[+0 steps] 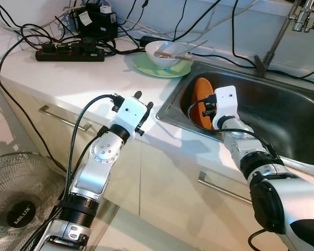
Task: Kitchen organization
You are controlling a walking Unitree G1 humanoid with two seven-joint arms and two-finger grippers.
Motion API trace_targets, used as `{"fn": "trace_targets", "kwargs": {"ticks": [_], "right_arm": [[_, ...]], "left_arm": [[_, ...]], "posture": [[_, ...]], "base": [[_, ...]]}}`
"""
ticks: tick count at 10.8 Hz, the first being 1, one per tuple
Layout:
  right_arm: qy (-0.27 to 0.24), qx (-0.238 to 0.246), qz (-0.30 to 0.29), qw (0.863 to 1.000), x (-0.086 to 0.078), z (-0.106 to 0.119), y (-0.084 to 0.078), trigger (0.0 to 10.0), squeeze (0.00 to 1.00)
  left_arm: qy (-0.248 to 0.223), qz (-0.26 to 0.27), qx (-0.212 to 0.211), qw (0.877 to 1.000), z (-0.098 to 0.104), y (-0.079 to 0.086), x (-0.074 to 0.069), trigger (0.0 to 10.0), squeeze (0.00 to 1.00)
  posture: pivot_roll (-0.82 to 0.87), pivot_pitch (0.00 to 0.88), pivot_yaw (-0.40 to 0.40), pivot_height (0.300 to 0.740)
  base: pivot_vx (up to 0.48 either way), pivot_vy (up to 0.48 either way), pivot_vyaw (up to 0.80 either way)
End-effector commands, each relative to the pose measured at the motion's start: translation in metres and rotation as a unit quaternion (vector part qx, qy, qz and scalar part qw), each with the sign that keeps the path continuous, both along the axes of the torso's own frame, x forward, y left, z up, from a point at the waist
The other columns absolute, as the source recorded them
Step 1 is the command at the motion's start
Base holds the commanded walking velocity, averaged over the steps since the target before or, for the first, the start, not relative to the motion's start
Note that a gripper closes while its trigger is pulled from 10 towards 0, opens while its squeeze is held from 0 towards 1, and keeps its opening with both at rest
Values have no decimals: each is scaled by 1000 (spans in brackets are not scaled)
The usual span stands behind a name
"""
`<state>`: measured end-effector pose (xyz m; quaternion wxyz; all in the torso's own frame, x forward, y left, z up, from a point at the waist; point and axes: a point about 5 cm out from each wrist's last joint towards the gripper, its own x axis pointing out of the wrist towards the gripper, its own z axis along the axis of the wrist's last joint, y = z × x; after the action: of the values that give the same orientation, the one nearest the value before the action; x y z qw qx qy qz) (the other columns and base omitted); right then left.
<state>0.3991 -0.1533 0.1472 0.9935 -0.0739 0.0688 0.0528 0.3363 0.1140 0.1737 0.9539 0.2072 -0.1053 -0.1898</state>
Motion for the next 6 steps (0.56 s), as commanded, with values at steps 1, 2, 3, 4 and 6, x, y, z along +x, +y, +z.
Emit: {"fn": "trace_targets", "kwargs": {"ticks": [1, 2, 3, 4, 6], "right_arm": [[15, -10, -6, 1000, -2, -6, -5, 10000, 0], [14, -10, -6, 1000, -2, -5, -6, 10000, 0], [11, -16, -8, 1000, -1, -4, -6, 10000, 0], [5, -21, -11, 1000, 0, -1, -7, 10000, 1000], [-18, -37, -27, 999, 2, 8, -11, 10000, 0]], "left_arm": [[1, 1, 2, 1000, -1, -1, 0, 10000, 0], [2, 0, 2, 1000, -1, -1, 0, 10000, 0], [2, 1, 3, 1000, -2, -1, 0, 10000, 0], [2, 1, 3, 1000, -2, -1, 0, 10000, 0], [3, 1, 4, 1000, -2, 0, 0, 10000, 0]], "posture": [[259, 36, -73, 725], [260, 36, -73, 725], [260, 36, -73, 725], [260, 36, -72, 725], [259, 37, -72, 725]], "base": [[0, 0, 0], [0, 0, 0], [0, 0, 0], [0, 0, 0], [0, 0, 0]]}}
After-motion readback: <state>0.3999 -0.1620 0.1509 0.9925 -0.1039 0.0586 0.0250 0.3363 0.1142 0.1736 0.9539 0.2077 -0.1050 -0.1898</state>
